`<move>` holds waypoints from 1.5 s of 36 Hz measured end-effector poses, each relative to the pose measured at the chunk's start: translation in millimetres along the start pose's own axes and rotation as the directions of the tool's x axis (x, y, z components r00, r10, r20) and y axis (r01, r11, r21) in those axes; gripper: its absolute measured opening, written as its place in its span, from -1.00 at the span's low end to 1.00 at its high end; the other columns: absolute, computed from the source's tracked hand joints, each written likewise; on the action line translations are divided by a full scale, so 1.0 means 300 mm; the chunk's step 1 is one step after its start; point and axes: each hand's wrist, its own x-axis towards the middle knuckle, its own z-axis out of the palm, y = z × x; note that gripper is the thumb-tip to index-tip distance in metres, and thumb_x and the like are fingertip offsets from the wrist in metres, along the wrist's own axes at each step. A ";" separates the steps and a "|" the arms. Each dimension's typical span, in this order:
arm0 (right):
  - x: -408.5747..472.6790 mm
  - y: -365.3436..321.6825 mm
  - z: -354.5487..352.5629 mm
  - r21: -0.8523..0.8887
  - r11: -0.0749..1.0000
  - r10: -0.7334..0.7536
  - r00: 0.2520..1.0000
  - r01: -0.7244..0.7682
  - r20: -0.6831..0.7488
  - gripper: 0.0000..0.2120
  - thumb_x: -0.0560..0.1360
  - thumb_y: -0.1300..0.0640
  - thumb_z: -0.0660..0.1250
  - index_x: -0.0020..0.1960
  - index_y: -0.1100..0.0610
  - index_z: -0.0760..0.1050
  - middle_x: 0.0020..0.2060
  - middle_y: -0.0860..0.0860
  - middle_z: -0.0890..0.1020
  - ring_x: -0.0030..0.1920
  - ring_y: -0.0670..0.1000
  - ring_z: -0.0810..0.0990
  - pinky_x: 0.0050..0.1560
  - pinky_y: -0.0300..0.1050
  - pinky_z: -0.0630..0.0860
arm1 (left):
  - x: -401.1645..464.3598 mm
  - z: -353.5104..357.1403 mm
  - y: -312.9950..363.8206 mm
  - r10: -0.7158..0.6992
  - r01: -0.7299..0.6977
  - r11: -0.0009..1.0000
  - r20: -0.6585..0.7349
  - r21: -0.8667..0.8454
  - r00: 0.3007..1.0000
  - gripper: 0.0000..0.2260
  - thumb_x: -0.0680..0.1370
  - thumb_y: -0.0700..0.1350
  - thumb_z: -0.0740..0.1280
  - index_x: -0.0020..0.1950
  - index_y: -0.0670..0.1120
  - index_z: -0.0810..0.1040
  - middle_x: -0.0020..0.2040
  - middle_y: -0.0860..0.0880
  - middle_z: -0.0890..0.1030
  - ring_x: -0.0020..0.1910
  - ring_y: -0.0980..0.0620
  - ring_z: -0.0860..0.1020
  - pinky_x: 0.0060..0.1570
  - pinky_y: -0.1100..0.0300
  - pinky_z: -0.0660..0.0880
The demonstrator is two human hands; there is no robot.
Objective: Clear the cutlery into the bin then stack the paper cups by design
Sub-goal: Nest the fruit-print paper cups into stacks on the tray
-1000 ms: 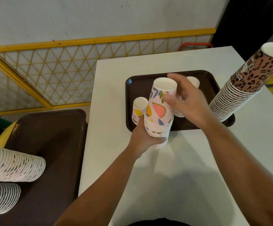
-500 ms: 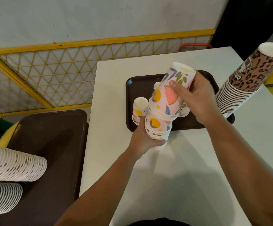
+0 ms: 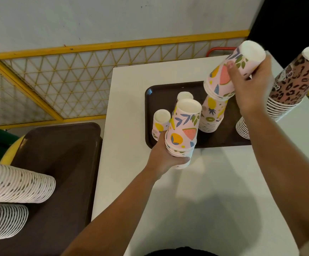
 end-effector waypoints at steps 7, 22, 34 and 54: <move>-0.014 0.080 0.025 -0.213 0.977 0.004 0.996 0.016 0.092 -0.44 0.39 -0.10 0.42 0.28 0.12 0.37 0.14 -0.04 0.57 0.11 -0.10 0.53 0.04 -0.36 0.43 | 0.008 0.001 0.003 0.005 -0.005 1.000 -0.004 0.014 1.000 -0.18 0.24 -0.19 0.61 0.39 0.07 0.28 0.20 0.10 0.57 0.21 0.10 0.52 0.25 0.08 0.47; -0.168 -0.065 0.008 -0.034 0.999 -0.002 0.706 0.037 0.708 -0.54 0.48 0.00 0.34 0.33 0.08 0.34 0.18 -0.07 0.54 0.14 -0.19 0.52 0.10 -0.34 0.47 | 0.011 0.013 0.023 0.011 -0.011 1.000 -0.018 0.013 1.000 -0.13 0.19 -0.11 0.61 0.41 0.09 0.28 0.22 0.12 0.56 0.23 0.11 0.52 0.27 0.04 0.47; -0.208 -0.077 0.011 -0.080 0.987 -0.060 0.777 0.141 0.626 -0.57 0.39 0.02 0.44 0.20 0.07 0.43 0.01 -0.11 0.56 0.01 -0.16 0.54 -0.05 -0.38 0.49 | -0.007 0.023 0.038 0.022 -0.022 0.999 0.000 0.024 1.000 -0.12 0.16 -0.03 0.58 0.41 0.10 0.27 0.24 0.12 0.55 0.23 0.11 0.51 0.25 0.05 0.48; -0.147 -0.104 0.002 -0.043 0.995 -0.056 0.859 0.090 0.509 -0.66 0.41 -0.03 0.41 0.12 0.04 0.43 -0.11 -0.17 0.57 -0.08 -0.23 0.57 -0.21 -0.46 0.49 | 0.003 0.027 0.042 0.020 -0.020 0.999 -0.008 0.029 1.000 -0.19 0.27 -0.20 0.61 0.41 0.03 0.29 0.25 0.08 0.54 0.24 0.09 0.49 0.23 0.13 0.47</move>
